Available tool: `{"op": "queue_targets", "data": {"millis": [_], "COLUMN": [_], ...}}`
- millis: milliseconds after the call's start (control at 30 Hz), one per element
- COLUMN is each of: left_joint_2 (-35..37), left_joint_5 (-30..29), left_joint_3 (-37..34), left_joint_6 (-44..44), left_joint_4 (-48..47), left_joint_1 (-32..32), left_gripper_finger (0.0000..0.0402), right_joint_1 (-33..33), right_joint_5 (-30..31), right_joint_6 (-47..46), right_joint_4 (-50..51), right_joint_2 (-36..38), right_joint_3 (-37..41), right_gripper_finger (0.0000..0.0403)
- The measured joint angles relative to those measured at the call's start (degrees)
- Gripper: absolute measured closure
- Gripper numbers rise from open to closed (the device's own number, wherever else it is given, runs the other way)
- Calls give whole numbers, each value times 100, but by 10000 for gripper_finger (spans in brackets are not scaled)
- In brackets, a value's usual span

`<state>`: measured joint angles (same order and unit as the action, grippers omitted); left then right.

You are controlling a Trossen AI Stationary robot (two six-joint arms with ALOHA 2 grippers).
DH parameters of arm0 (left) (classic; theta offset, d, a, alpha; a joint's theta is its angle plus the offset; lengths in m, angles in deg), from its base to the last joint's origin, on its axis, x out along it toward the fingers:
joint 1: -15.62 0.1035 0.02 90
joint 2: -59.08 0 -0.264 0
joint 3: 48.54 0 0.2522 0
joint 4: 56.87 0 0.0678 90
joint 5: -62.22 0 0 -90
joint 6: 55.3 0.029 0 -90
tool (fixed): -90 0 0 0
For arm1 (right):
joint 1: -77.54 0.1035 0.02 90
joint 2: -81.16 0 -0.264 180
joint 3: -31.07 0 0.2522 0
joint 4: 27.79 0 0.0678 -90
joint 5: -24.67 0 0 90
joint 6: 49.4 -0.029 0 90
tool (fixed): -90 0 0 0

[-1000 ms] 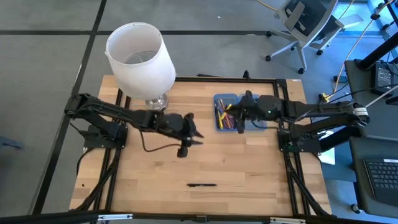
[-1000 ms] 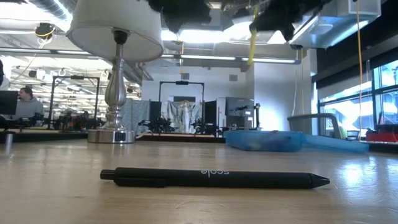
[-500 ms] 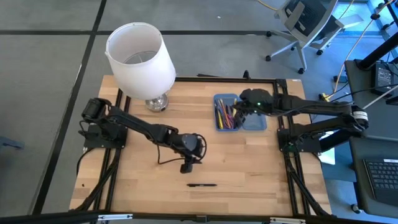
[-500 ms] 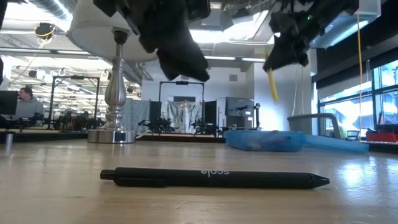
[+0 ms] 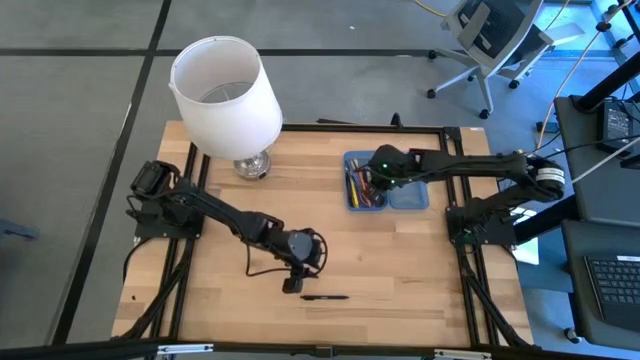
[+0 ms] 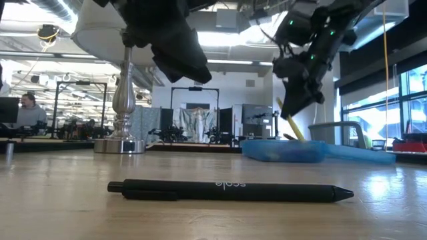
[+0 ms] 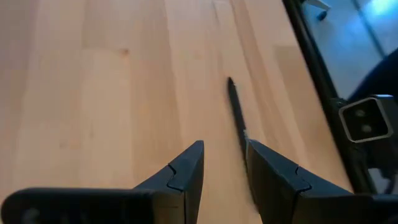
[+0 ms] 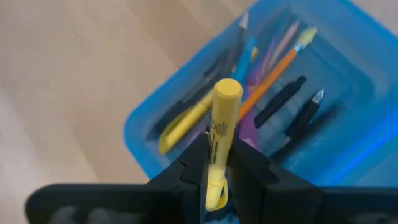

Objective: Pick & place school supplies into a supply box
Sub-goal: Put the yellow pen into the blue supply box

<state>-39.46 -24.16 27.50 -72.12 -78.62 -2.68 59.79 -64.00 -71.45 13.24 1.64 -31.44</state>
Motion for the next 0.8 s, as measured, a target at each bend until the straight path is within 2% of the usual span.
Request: {"op": "queue_targets", "data": {"millis": [200,600,800], "left_joint_2": [-10,-694,-1007], "left_joint_5": [-565,-406,-432], "left_joint_3": [0,0,2], "left_joint_6": [-108,-214,-356], "left_joint_4": [-52,-40,553], "left_joint_1": [-150,-513,-727], "left_gripper_finger": [287,282,256], "right_joint_1": [-145,-224,-224], "right_joint_5": [-10,-1,7], "right_joint_6": [5,7,5], "right_joint_4": [2,-37,-66], "right_joint_2": [-362,-552,-552], "right_joint_3": [0,0,0], "right_gripper_finger": [343,343,343]}}
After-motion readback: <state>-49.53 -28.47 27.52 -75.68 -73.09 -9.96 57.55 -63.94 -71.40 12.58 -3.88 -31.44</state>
